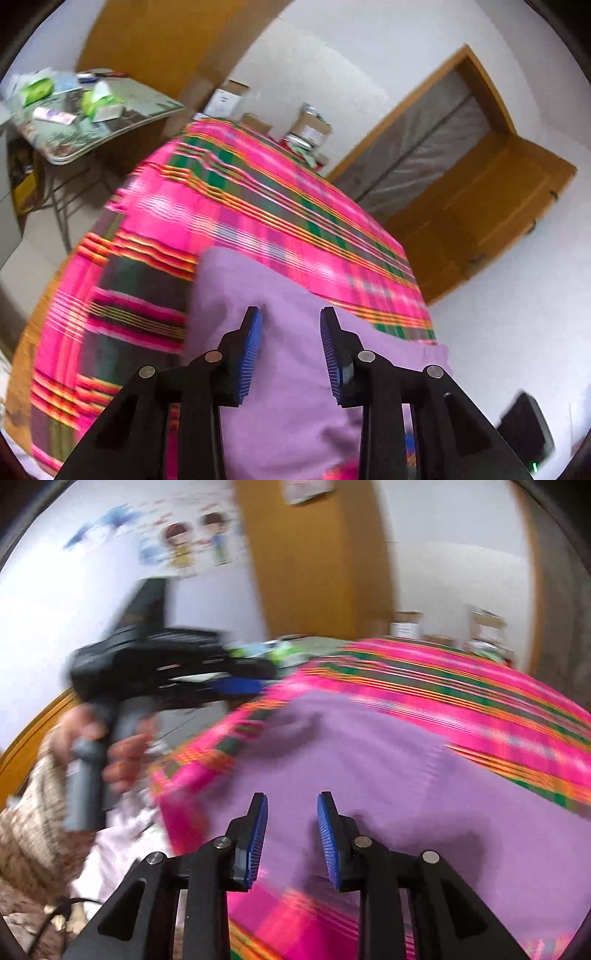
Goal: Fold clothes
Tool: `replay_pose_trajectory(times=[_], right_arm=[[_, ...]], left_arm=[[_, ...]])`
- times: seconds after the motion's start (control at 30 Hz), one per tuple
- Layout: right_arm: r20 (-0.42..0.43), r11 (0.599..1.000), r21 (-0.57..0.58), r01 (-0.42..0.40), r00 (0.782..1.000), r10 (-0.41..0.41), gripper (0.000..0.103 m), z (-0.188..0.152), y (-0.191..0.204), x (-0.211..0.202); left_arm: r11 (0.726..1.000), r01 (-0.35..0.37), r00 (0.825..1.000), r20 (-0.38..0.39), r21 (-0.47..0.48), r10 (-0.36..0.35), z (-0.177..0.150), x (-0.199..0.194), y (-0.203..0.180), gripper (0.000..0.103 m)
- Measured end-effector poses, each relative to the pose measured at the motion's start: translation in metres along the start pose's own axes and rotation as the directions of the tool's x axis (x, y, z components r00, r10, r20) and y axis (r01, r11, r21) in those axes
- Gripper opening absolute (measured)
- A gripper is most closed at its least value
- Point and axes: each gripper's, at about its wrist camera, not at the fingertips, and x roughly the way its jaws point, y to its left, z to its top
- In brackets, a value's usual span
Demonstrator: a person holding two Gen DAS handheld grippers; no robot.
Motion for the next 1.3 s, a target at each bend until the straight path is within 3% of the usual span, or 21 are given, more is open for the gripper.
replay_pose_trajectory(times=[0.2, 0.5, 0.77, 0.97, 1.07, 1.13, 1.3], right_arm=[[-0.026, 0.966, 0.154, 0.206, 0.979, -0.204, 0.029, -0.017, -0.071, -0.021], [-0.131, 0.845, 0.311, 0.435, 0.900, -0.415, 0.029, -0.059, -0.161, -0.055], [-0.143, 0.665, 0.496, 0.558, 0.808, -0.571, 0.029, -0.091, -0.252, -0.137], [-0.170, 0.513, 0.628, 0.585, 0.747, -0.643, 0.029, -0.119, -0.318, -0.186], [-0.171, 0.476, 0.691, 0.545, 0.762, -0.624, 0.029, -0.129, -0.344, -0.196], [-0.156, 0.484, 0.717, 0.502, 0.792, -0.591, 0.029, -0.132, -0.357, -0.196], [-0.143, 0.524, 0.720, 0.455, 0.836, -0.530, 0.029, -0.128, -0.373, -0.185]], left_arm=[[0.992, 0.039, 0.995, -0.093, 0.118, -0.028, -0.027, 0.032, -0.048, 0.033], [0.945, 0.146, 0.960, -0.273, 0.293, -0.064, -0.078, 0.088, -0.124, 0.033], [0.894, 0.226, 0.911, -0.408, 0.386, -0.054, -0.121, 0.146, -0.178, 0.033], [0.869, 0.256, 0.882, -0.471, 0.423, -0.031, -0.145, 0.180, -0.203, 0.033], [0.864, 0.264, 0.880, -0.475, 0.429, -0.033, -0.152, 0.186, -0.208, 0.033], [0.865, 0.266, 0.880, -0.473, 0.426, -0.037, -0.152, 0.189, -0.210, 0.033], [0.869, 0.269, 0.882, -0.468, 0.416, -0.048, -0.151, 0.195, -0.212, 0.033]])
